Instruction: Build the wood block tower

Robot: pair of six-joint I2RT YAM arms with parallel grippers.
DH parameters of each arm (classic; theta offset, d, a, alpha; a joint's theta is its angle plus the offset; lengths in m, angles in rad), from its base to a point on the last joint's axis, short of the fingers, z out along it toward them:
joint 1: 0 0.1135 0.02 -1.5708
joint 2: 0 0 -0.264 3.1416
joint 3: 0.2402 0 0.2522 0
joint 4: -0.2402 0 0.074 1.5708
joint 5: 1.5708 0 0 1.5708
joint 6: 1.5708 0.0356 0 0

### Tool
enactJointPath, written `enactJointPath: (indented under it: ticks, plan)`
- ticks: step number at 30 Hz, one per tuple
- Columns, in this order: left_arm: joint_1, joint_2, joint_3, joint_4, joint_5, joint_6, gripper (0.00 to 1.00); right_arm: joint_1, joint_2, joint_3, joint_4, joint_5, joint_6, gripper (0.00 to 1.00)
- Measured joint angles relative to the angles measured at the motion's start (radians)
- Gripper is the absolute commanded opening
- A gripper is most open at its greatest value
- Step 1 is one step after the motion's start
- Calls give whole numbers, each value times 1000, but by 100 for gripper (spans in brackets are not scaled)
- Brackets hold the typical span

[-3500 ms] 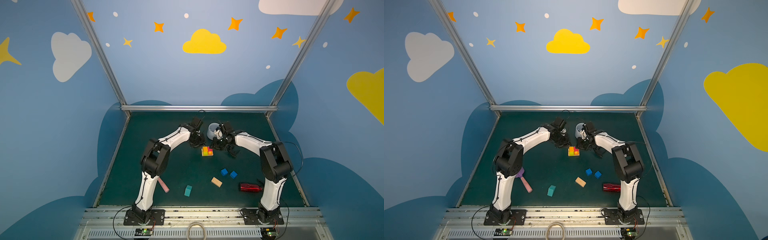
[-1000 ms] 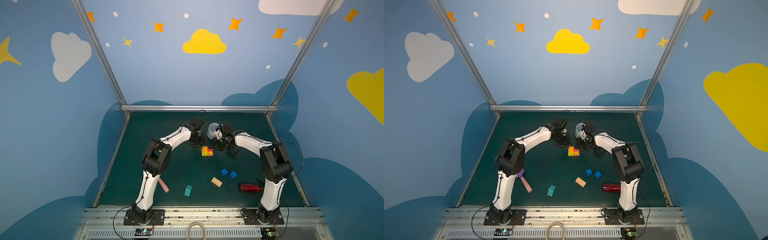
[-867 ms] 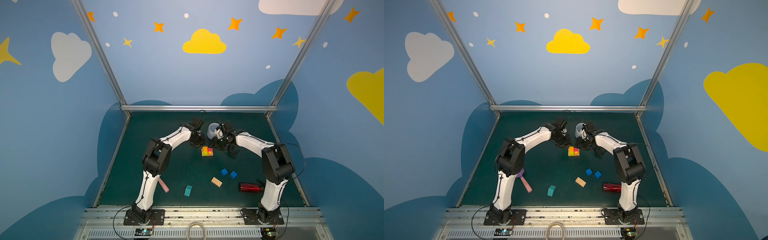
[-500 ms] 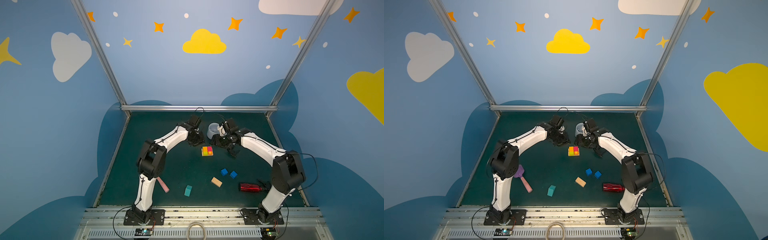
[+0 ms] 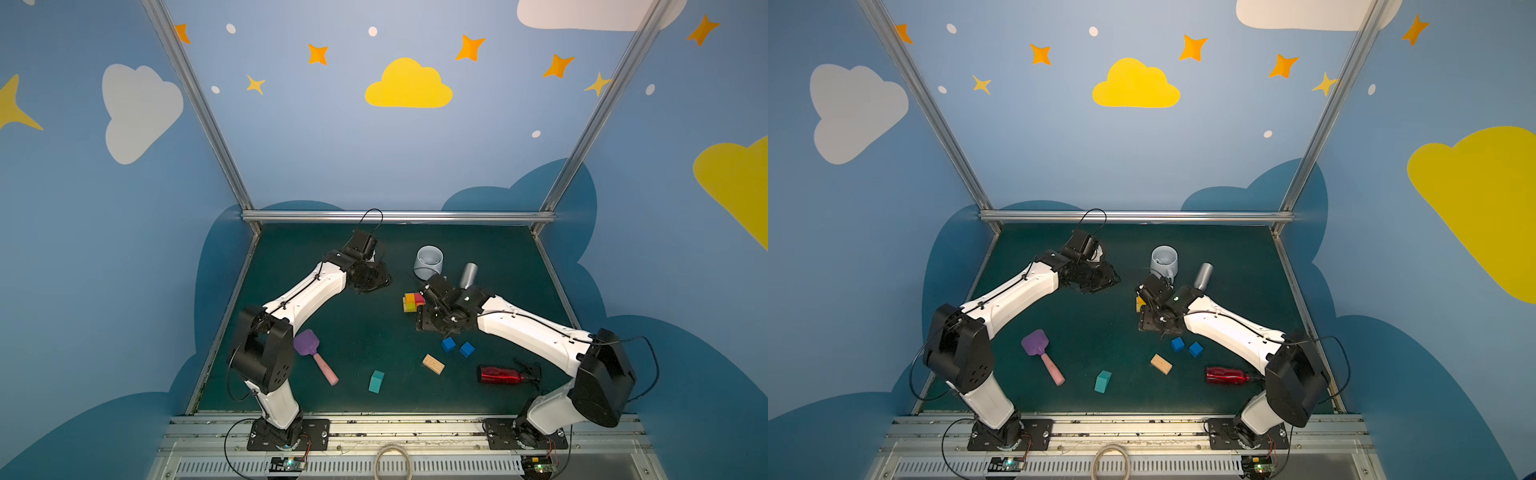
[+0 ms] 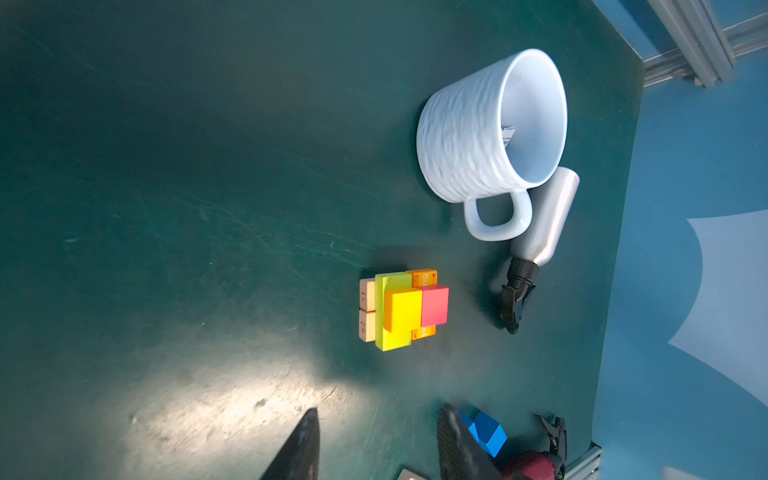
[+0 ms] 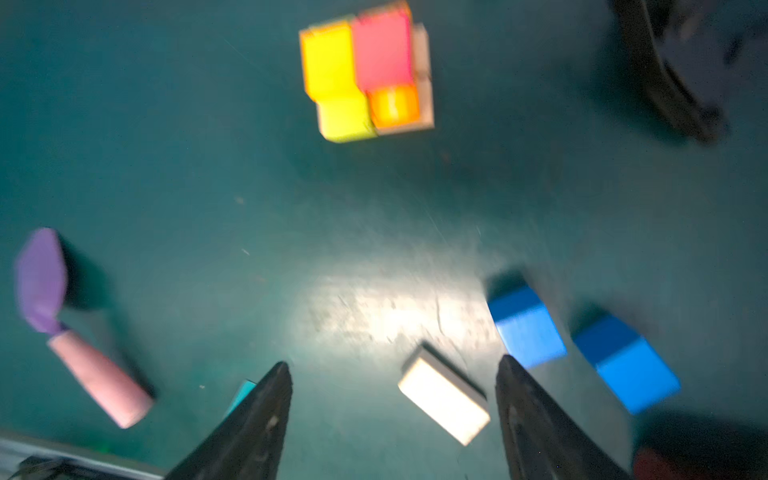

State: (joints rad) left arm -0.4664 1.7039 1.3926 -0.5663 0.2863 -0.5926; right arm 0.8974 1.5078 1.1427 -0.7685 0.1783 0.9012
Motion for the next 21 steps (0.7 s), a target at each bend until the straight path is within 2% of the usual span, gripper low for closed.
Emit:
enactJointPath:
  ticks: [5, 11, 21]
  plan:
    - [4, -53, -48, 11, -16, 13, 55, 105, -58, -81, -43, 81, 174, 81]
    - [10, -100, -102, 24, -32, 17, 56, 205, -65, -120, -87, 155, 382, 85]
    - [23, -137, -146, 47, -35, 18, 58, 227, -37, -206, 1, 151, 563, 88]
